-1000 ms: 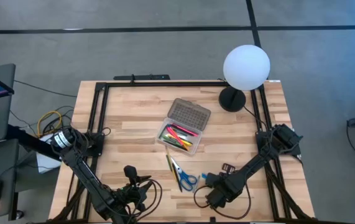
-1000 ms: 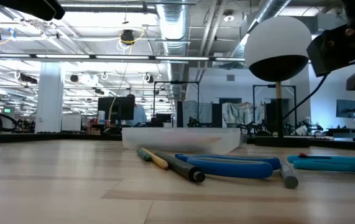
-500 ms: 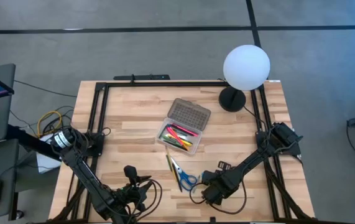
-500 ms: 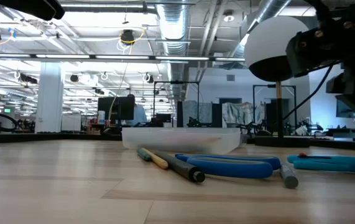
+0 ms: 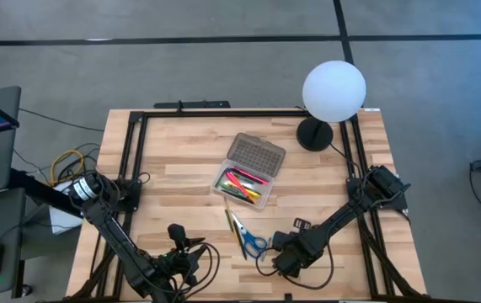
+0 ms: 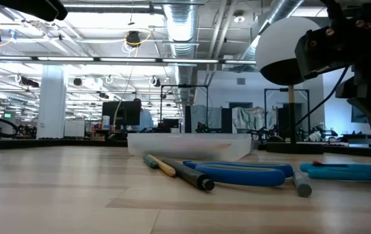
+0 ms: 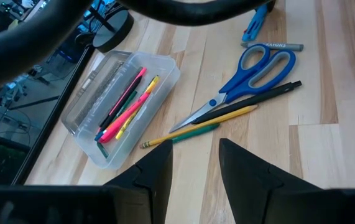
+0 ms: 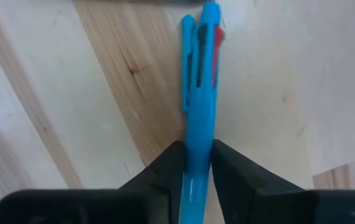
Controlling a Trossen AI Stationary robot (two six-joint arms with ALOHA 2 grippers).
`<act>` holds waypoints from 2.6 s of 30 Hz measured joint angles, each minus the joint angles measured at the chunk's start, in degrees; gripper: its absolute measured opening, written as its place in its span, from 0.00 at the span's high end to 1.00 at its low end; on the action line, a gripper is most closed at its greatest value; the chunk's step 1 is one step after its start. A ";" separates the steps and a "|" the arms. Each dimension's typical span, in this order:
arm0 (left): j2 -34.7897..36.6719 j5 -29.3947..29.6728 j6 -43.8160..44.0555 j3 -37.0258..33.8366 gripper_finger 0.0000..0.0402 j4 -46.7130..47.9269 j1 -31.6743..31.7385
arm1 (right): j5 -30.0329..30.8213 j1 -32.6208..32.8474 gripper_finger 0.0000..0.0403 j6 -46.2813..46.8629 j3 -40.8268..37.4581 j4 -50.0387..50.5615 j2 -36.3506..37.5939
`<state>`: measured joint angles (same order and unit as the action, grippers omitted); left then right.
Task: Pick & place school supplies into a supply box
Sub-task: Put the blue pen into the gray supply box
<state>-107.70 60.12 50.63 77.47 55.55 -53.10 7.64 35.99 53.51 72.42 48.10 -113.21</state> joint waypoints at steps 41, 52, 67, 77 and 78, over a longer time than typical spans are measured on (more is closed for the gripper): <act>0.00 0.03 0.00 0.00 0.69 0.00 -0.02 | 0.04 -0.07 0.88 -1.48 -0.04 -0.68 0.00; 0.00 0.04 0.00 0.01 0.69 0.00 -0.02 | 1.74 -0.07 0.89 -1.48 1.08 2.28 0.09; 0.00 -0.31 0.00 0.02 0.69 0.00 0.00 | 16.69 -1.81 0.88 -7.72 14.64 15.23 0.31; 0.00 -0.33 -0.01 0.02 0.69 0.00 0.07 | 25.73 -13.26 0.88 -22.96 17.73 5.18 0.37; 0.00 -0.34 0.00 0.01 0.69 0.00 0.07 | 25.73 -14.75 0.88 -24.10 17.73 3.62 0.37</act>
<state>-107.70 59.77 50.63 77.48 55.55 -53.04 33.36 21.24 29.41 90.15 51.72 -112.84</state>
